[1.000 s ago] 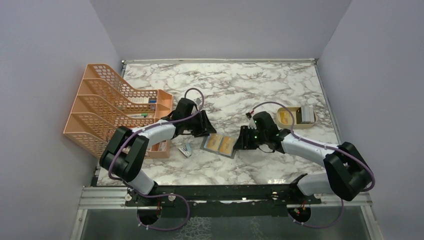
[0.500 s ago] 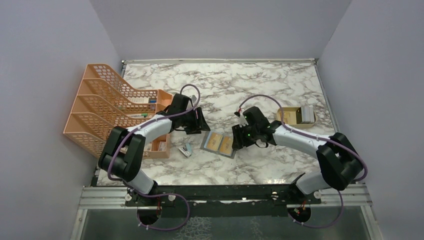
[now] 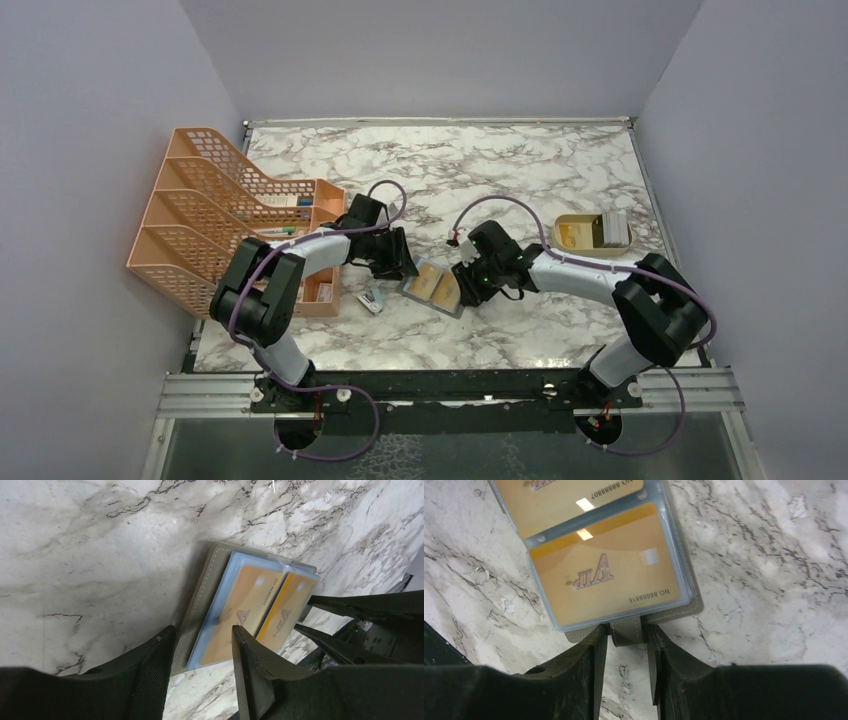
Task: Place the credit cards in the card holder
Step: Close the card holder at the center of the board.
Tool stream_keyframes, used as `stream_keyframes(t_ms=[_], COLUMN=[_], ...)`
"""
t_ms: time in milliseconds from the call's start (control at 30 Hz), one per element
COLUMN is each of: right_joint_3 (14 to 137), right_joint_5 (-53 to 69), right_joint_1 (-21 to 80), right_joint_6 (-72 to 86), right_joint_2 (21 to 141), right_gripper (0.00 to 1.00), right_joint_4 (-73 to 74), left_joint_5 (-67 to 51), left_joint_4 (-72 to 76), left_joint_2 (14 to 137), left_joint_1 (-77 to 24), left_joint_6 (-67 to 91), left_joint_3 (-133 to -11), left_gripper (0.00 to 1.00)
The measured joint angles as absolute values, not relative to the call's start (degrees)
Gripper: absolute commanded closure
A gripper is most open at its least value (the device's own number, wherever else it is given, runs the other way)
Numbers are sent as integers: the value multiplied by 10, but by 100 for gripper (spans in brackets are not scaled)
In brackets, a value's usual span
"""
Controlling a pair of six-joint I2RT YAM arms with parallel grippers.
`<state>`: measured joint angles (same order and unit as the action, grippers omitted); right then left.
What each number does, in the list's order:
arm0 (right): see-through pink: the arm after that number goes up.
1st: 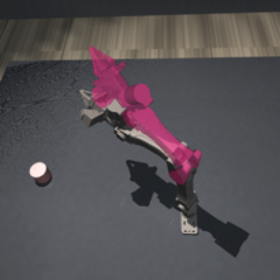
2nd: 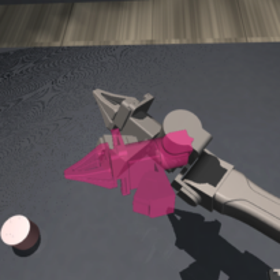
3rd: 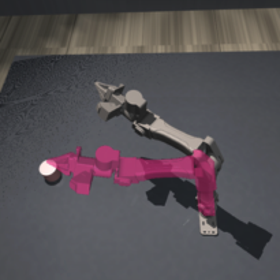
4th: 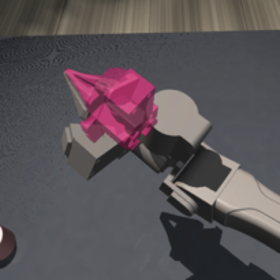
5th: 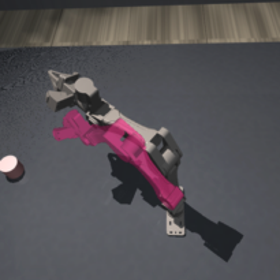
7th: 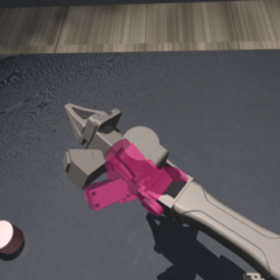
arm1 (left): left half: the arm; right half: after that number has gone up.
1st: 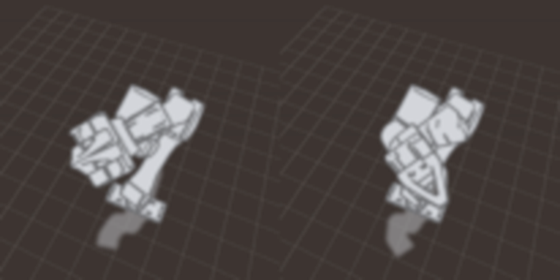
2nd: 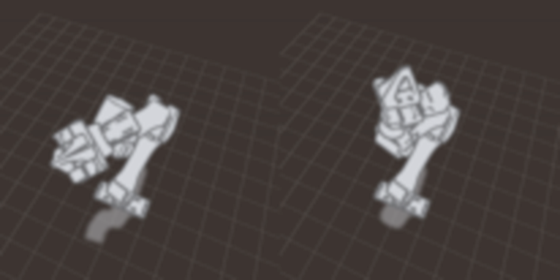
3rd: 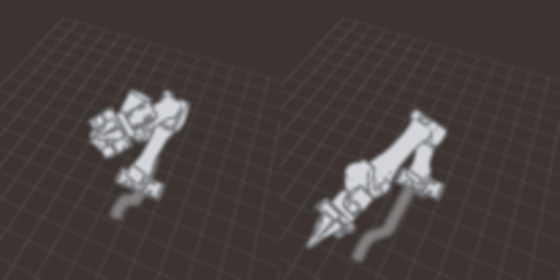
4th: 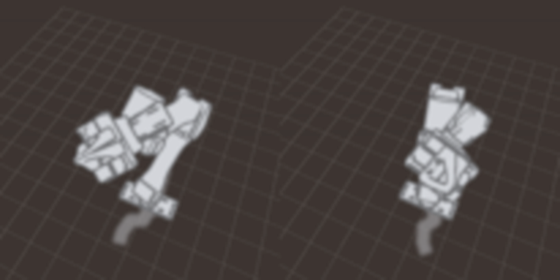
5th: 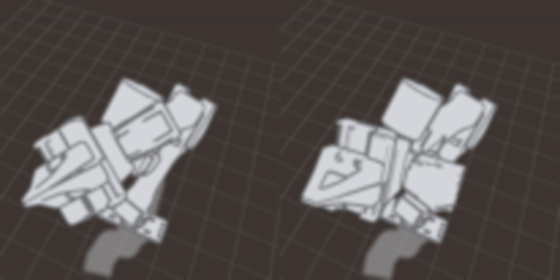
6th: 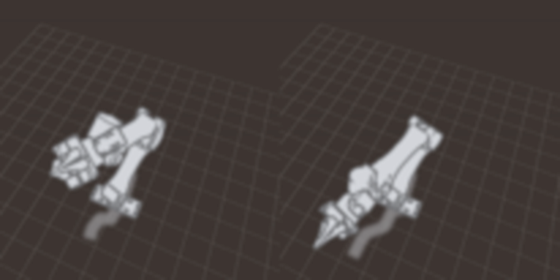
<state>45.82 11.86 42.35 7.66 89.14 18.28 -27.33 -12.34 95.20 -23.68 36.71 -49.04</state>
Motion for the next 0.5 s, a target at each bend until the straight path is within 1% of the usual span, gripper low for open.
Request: stream_keyframes(t_ms=[67, 200, 233, 267, 400, 500], right_joint_3=[459, 459, 459, 459, 457, 447], right_joint_5=[118, 112, 109, 106, 93, 91], right_joint_1=[432, 441, 442, 443, 446, 446], right_joint_6=[67, 53, 51, 49, 42, 40], right_joint_2=[894, 894, 894, 894, 889, 872], right_gripper=[70, 79, 81, 84, 87, 89], right_joint_4=[182, 182, 182, 182, 179, 164], left_joint_5=[-280, -284, -285, -285, -284, -285], left_joint_4=[-124, -125, -126, -126, -128, -132], left_joint_2=[955, 961, 963, 965, 967, 967], left_joint_1=[-237, -232, -231, -231, -228, -227], left_joint_6=[366, 364, 363, 362, 357, 356], left_joint_3=[-490, -491, -492, -493, -493, -500], left_gripper=[59, 70, 74, 80, 100, 100])
